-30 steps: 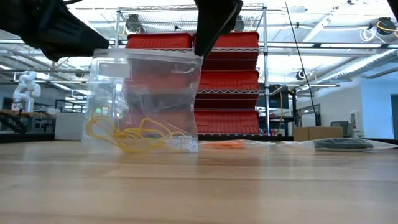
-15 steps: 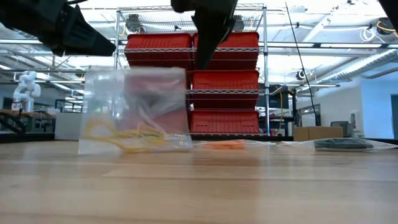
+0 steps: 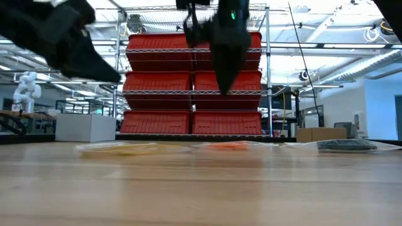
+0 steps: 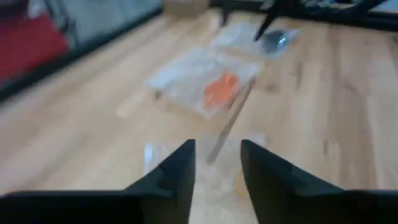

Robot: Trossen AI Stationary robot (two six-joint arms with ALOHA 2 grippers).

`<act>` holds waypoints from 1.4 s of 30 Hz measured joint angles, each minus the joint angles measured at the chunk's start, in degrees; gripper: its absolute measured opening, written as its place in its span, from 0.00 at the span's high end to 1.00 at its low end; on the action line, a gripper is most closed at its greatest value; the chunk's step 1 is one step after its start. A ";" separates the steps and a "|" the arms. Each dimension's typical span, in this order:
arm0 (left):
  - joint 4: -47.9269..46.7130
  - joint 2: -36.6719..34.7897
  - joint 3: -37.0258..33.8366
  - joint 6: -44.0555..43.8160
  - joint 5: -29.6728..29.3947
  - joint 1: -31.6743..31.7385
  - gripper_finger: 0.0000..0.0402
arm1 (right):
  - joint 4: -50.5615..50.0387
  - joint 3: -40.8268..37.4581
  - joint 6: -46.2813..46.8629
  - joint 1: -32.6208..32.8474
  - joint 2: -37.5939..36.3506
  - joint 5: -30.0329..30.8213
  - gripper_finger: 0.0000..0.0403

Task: Sort rubber bands
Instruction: Adjust the transparent zip bags

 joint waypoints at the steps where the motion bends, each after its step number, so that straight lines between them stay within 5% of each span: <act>1: -0.02 1.76 0.00 -2.61 1.09 0.61 0.65 | 0.12 -1.58 0.26 0.02 0.00 -0.64 0.48; 6: 1.45 11.22 0.00 -19.70 4.19 3.80 0.80 | 8.53 -13.58 11.25 0.05 0.11 0.72 0.72; 10: 1.38 17.15 0.00 -31.86 4.60 5.33 0.95 | 20.87 -21.60 23.25 1.23 -0.13 8.81 0.95; 14: 1.02 20.28 0.00 -34.33 5.05 5.60 0.98 | 24.17 -24.86 35.00 1.31 -0.51 17.71 0.97; 18: 0.88 23.58 0.00 -34.54 8.30 6.65 0.99 | 25.72 -27.74 41.12 -0.18 -0.59 19.04 0.98; 26: 1.22 27.54 0.04 -17.04 12.30 8.70 0.99 | 28.64 -30.76 37.44 -0.88 -0.58 14.61 1.00; 35: -2.87 23.40 1.48 7.23 13.23 11.41 0.99 | 35.33 -32.27 29.88 1.59 -0.68 5.54 1.00; 42: -5.49 15.00 3.69 3.15 15.25 13.52 0.99 | 36.09 -31.79 28.40 5.45 -1.41 3.64 1.00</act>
